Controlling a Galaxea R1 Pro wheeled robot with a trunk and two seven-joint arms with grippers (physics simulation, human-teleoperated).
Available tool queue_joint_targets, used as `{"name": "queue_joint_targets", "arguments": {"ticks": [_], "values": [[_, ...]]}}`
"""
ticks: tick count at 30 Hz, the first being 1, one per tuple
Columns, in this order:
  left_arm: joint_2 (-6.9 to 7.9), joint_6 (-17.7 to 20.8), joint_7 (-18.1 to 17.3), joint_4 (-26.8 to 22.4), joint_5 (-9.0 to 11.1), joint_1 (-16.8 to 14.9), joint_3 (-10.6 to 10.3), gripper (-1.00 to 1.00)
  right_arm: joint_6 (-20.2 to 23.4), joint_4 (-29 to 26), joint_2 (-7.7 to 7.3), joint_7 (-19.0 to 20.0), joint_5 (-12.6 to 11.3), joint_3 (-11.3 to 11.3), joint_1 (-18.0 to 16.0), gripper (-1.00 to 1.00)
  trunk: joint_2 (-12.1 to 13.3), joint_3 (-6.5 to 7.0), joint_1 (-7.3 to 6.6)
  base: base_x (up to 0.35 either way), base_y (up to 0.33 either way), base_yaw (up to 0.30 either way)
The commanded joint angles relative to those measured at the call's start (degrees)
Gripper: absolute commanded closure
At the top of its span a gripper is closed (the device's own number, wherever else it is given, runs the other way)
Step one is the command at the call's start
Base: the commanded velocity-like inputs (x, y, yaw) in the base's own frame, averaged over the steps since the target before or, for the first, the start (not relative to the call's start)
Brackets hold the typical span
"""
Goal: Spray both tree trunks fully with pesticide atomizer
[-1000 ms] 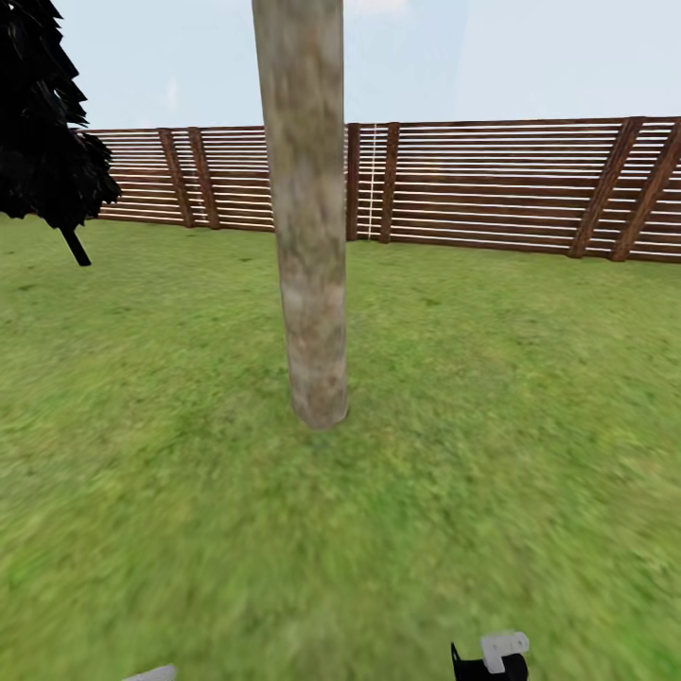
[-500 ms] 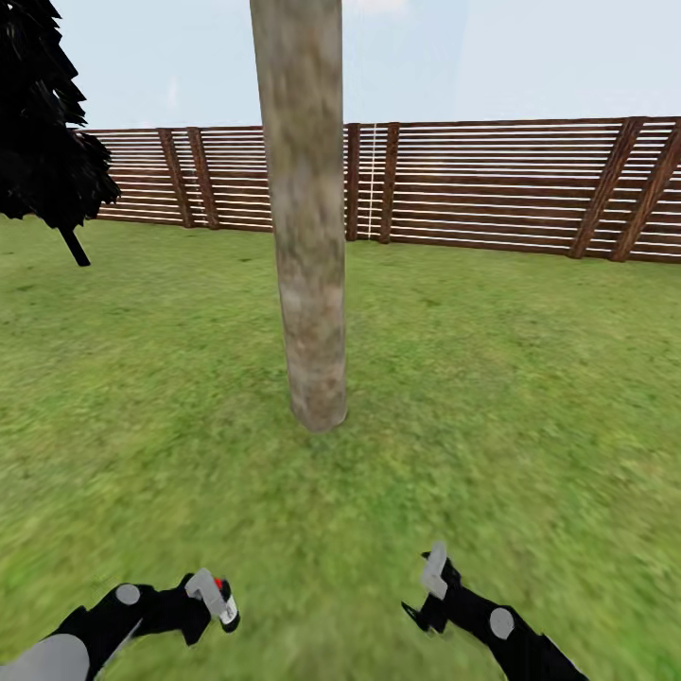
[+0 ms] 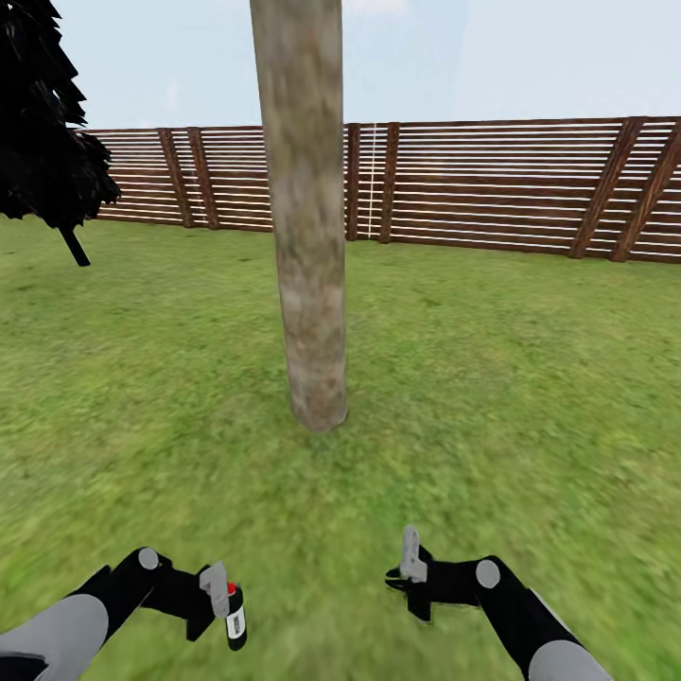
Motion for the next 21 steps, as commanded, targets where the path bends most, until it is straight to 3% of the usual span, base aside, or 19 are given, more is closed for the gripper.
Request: {"name": "queue_joint_targets", "arguments": {"ticks": [1, 4, 7, 11, 16, 21], "values": [[-0.49, 0.03, 0.02, 0.0, -0.02, -0.01, -0.6, 1.0, -0.01, -0.17, 0.67, 0.31, 0.1, 0.03, -0.39, 1.0, 0.0, 0.0, 0.0, 0.0, 0.0, 0.0], [-2.43, 0.14, 0.03, -0.07, -1.11, -0.07, -2.54, 1.0, -0.01, -0.48, 2.5, 2.55, 0.26, 0.1, -0.75, 1.0, 0.0, 0.0, 0.0, 0.0, 0.0, 0.0], [-4.67, 0.65, 0.04, -0.09, -2.9, -0.1, -3.53, 1.0, -0.01, -0.56, 5.56, 3.84, 0.78, 0.15, -0.81, 1.0, 0.0, 0.0, 0.0, 0.0, 0.0, 0.0], [-7.02, 0.97, 0.28, -0.09, -5.03, -0.18, -3.66, 1.0, -0.01, -0.57, 9.03, 3.99, 4.28, 0.16, -0.89, 1.0, 0.0, 0.0, 0.0, 0.0, 0.0, 0.0], [-9.32, 1.06, 0.8, -1.17, -5.35, -0.15, -3.74, 1.0, -0.03, -0.57, 9.58, 4.08, 4.75, 0.15, -0.89, 1.0, 0.0, 0.0, 0.0, 0.0, 0.0, 0.0], [-9.77, 1.02, 0.97, -3.4, -5.31, 0.05, -3.7, 1.0, -0.06, -0.57, 9.59, 4.06, 4.76, 0.19, -0.89, 1.0, 0.0, 0.0, 0.0, 0.0, 0.0, 0.0]]}}
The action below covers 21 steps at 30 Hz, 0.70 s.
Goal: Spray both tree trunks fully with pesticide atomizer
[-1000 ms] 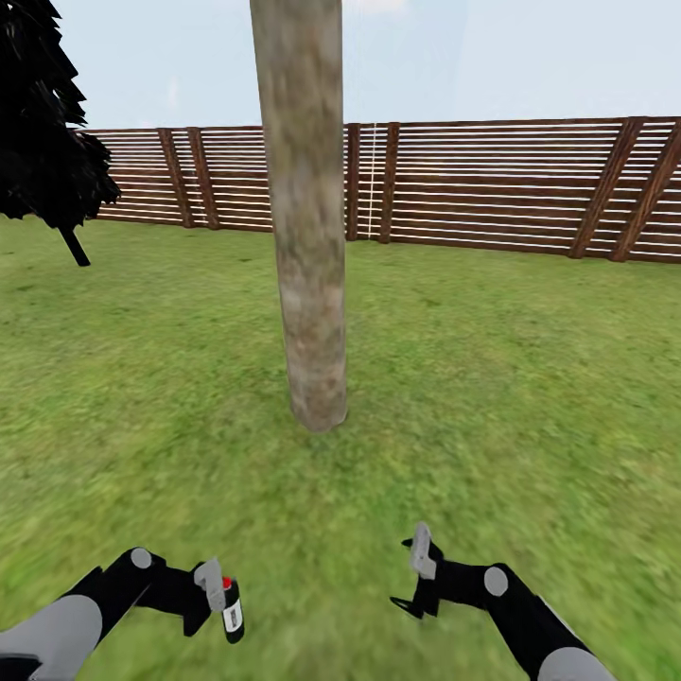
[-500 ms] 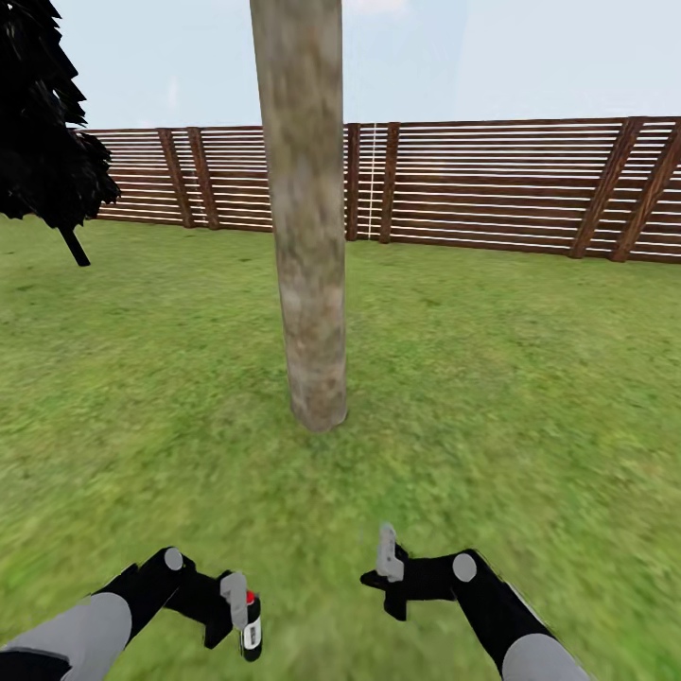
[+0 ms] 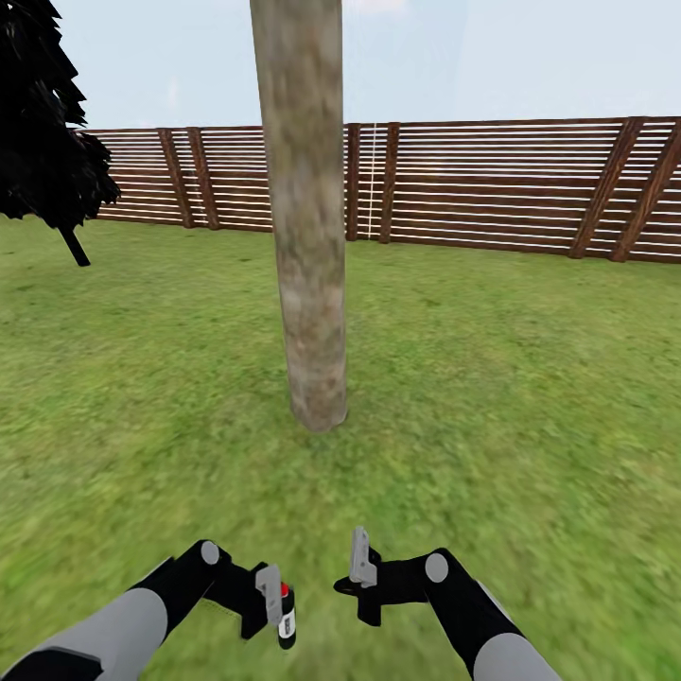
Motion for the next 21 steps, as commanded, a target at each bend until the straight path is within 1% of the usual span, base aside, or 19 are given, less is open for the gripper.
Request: {"name": "queue_joint_targets", "arguments": {"ticks": [1, 9, 21], "values": [[-0.11, -0.01, 0.01, -0.11, 0.03, 0.01, 0.03, 1.0, -0.02, 0.0, 0.0, 0.01, 0.0, 0.0, 0.0, 1.0, 0.0, 0.0, 0.0, 0.0, 0.0, 0.0], [-1.72, -0.47, 0.44, -0.33, 0.04, 0.41, 0.13, 1.0, -0.02, 0.0, 0.0, -0.01, 0.0, -0.01, 0.0, 1.0, 0.0, 0.0, 0.0, 0.0, 0.0, 0.0], [-2.8, -0.78, 0.53, -0.21, 0.15, 0.61, 0.24, 1.0, -0.02, -0.07, 0.0, -0.05, 0.0, -0.03, 0.0, 1.0, 0.0, 0.0, 0.0, 0.0, 0.0, 0.0]]}}
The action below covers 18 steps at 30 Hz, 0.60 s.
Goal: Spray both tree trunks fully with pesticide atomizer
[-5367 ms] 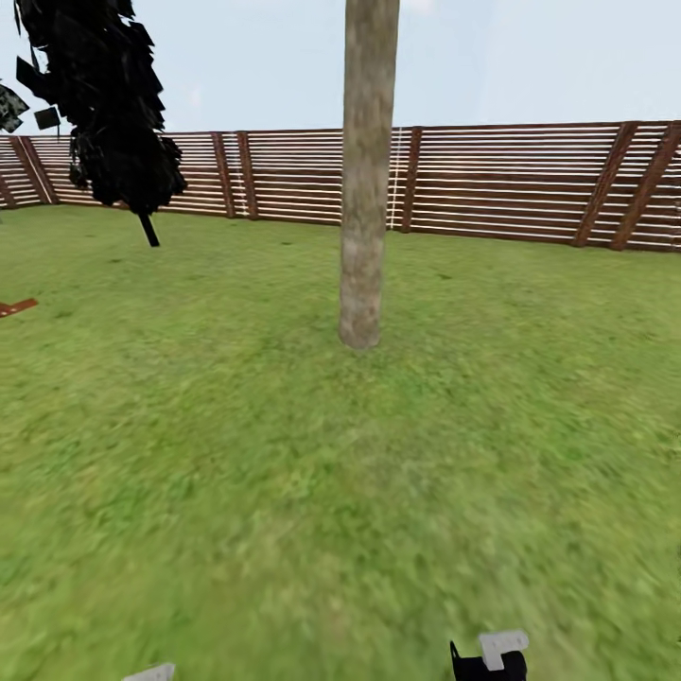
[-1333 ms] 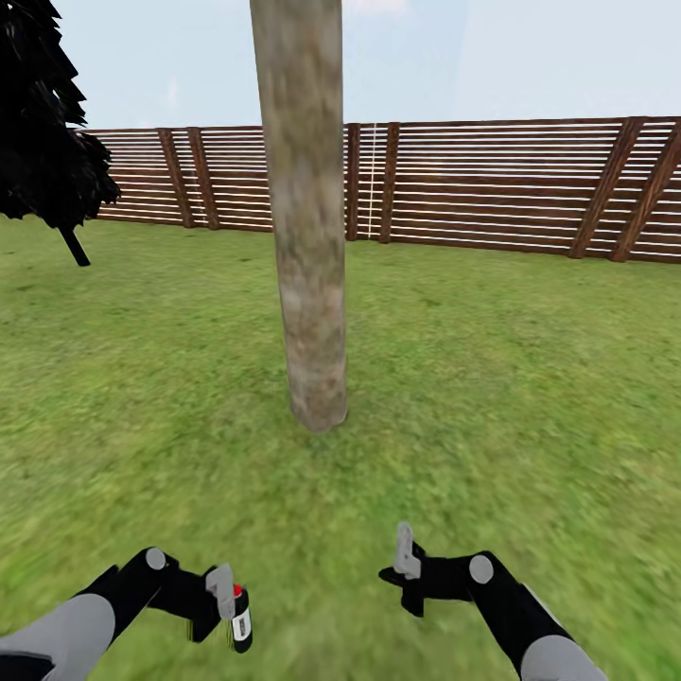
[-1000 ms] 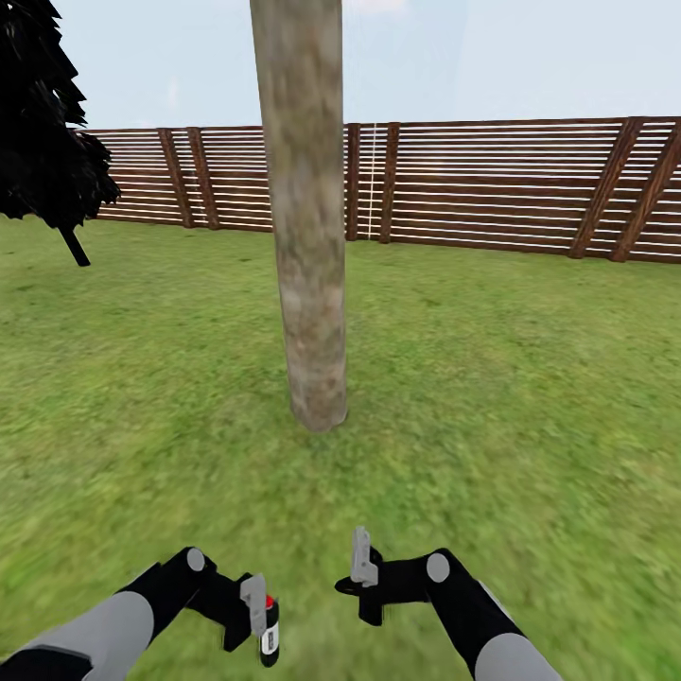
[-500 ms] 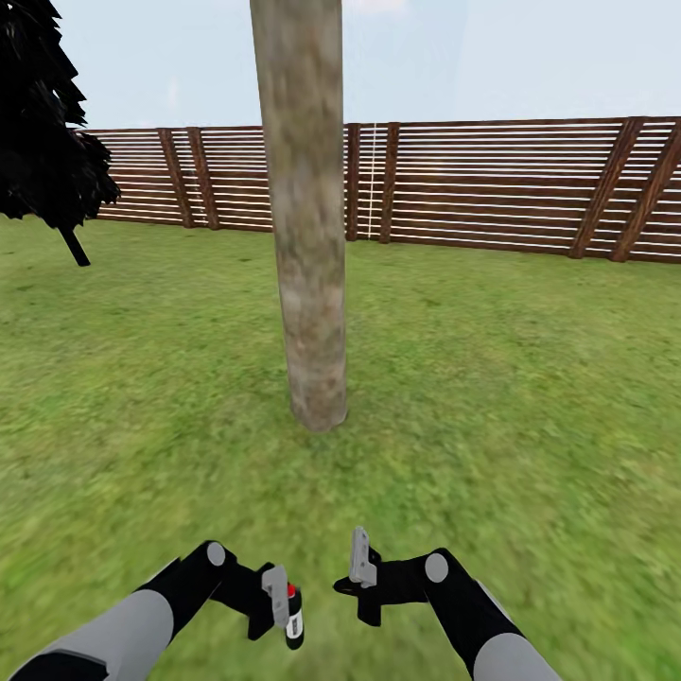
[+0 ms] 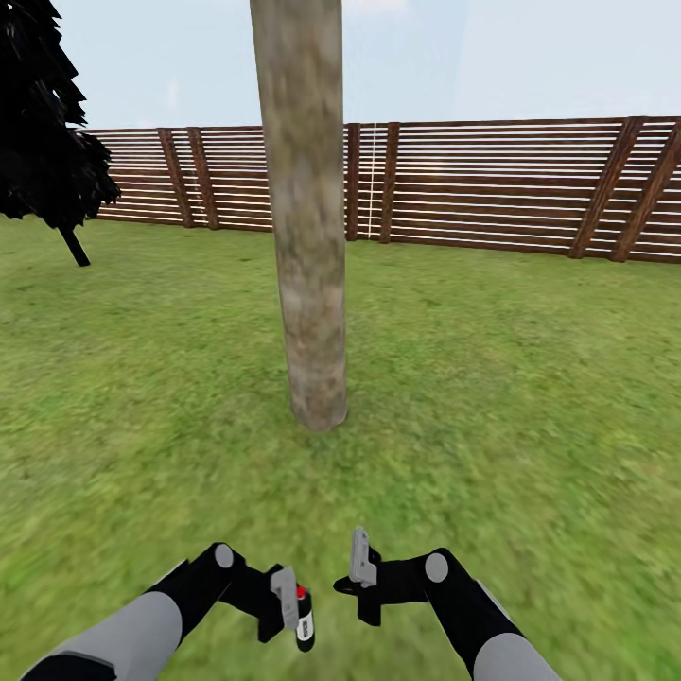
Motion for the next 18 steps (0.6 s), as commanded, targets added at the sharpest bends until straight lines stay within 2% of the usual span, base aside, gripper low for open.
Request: {"name": "queue_joint_targets", "arguments": {"ticks": [1, 6, 10, 18], "values": [[-0.1, -0.01, 0.01, 0.0, 0.01, 0.01, 0.01, 1.0, -0.01, -0.01, 0.0, 0.0, 0.0, 0.02, 0.0, 1.0, 0.0, 0.0, 0.0, 0.0, 0.0, 0.0], [-1.24, -0.1, 2.17, 0.22, 0.08, 0.19, -0.03, 1.0, -0.02, -0.01, 0.0, -0.01, 0.0, 0.03, 0.0, 1.0, 0.0, 0.0, 0.0, 0.0, 0.0, 0.0], [-1.75, -0.11, 2.54, 0.45, 0.13, 0.2, -0.07, 1.0, -0.01, -0.01, 0.0, -0.01, 0.0, -0.01, 0.0, 1.0, 0.0, 0.0, 0.0, 0.0, 0.0, 0.0], [-1.96, -1.39, 2.34, 0.69, 0.17, 0.2, -0.07, 1.0, -0.02, -0.01, 0.0, -0.01, 0.0, 0.02, 0.0, 1.0, 0.0, 0.0, 0.0, 0.0, 0.0, 0.0]]}}
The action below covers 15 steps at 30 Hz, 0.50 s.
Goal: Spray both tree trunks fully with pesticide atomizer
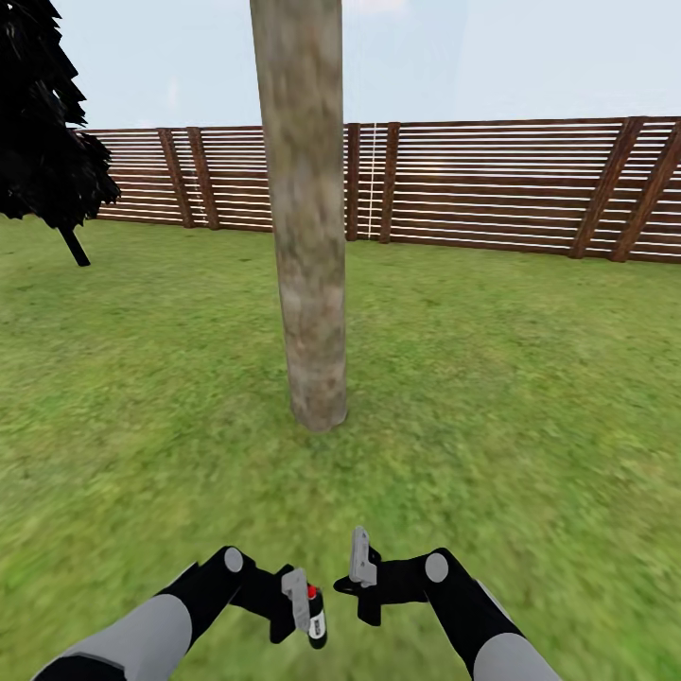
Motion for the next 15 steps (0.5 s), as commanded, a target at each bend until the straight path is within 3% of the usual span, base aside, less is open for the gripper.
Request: {"name": "queue_joint_targets", "arguments": {"ticks": [1, 15], "values": [[-0.21, -0.13, -0.06, 0.0, 0.03, 0.0, -0.02, 1.0, 0.0, 0.0, 0.0, 0.0, 0.0, 0.01, 0.0, 1.0, 0.0, 0.0, 0.0, 0.0, 0.0, 0.0], [-1.52, -2.2, -0.38, 0.01, 0.11, 0.0, 0.02, 1.0, 0.05, 0.09, 0.0, -0.04, 0.09, -0.04, 0.0, 1.0, 0.0, 0.0, 0.0, 0.0, 0.0, 0.0]]}}
